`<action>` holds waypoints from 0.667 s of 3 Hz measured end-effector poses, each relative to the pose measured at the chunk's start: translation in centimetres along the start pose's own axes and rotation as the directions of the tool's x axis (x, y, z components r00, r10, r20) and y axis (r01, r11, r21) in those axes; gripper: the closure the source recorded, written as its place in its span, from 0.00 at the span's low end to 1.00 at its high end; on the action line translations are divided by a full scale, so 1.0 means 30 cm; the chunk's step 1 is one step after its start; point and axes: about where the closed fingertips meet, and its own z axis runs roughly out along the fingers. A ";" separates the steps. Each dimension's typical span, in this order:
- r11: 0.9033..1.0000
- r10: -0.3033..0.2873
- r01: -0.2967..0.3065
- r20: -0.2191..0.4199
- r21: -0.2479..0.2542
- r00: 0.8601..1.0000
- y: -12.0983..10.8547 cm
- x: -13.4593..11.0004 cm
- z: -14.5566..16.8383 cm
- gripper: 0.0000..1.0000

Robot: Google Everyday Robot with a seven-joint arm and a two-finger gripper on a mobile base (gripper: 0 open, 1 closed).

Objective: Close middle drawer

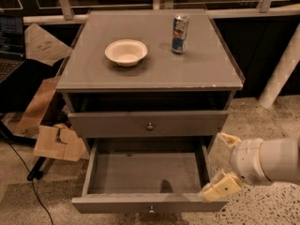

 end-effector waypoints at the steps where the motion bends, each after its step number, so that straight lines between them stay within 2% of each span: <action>1: 0.998 0.056 -0.054 0.034 -0.045 0.998 0.046 0.093 0.050 0.00; 2: 0.992 0.098 -0.093 0.052 -0.085 0.994 0.086 0.159 0.115 0.00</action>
Offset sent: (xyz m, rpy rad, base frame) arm -0.0362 0.0036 -0.0984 0.1753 0.1336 -0.0201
